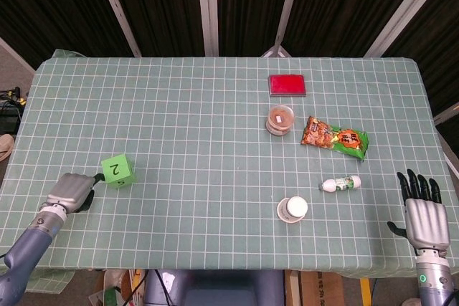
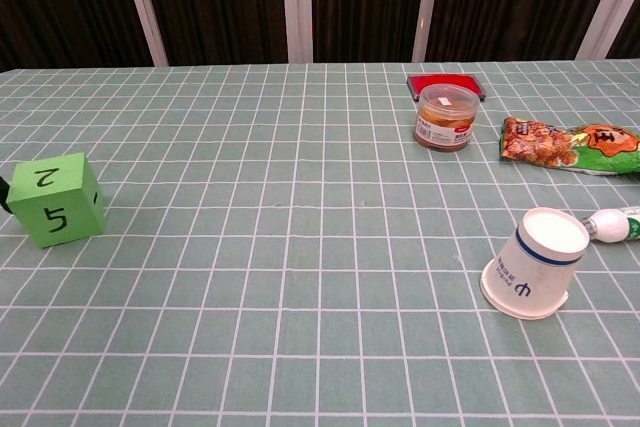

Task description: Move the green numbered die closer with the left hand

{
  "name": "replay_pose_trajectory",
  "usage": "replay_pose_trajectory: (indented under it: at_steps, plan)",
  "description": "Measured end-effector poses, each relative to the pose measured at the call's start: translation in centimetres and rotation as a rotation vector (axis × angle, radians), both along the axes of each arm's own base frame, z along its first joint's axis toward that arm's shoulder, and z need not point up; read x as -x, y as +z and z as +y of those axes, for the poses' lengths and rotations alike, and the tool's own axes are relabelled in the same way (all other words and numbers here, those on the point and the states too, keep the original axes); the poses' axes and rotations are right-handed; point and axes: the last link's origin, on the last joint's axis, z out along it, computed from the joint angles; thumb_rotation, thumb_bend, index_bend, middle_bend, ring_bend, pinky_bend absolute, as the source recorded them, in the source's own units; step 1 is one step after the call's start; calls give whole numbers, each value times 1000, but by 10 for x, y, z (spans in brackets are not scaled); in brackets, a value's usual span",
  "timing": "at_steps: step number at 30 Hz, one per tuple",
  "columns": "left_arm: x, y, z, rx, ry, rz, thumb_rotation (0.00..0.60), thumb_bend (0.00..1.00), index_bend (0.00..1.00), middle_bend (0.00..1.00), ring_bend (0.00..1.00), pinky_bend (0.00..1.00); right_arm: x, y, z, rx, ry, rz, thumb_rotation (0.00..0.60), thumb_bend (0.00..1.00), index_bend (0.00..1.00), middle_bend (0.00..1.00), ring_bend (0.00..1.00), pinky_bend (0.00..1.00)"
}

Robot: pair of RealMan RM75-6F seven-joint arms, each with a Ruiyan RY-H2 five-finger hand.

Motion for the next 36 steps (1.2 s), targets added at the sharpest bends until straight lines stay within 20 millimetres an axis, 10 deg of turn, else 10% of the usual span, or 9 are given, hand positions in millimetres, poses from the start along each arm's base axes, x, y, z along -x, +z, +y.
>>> replay_pose_trajectory:
  at_steps: [8,18,36]
  plan:
    - [3,38,-15,-6,44,17,600,786,264,747,639,826,-1,1,1,-2,6,-9,600,79,58,5,1,0]
    - [3,89,-66,-173,-32,-171,600,368,232,172,37,281,-6,2,4,-7,35,-14,600,79,57,5,1,0]
    - [32,63,-105,-521,-276,-330,600,281,183,76,0,218,-13,16,6,66,200,-77,600,79,58,5,1,0]
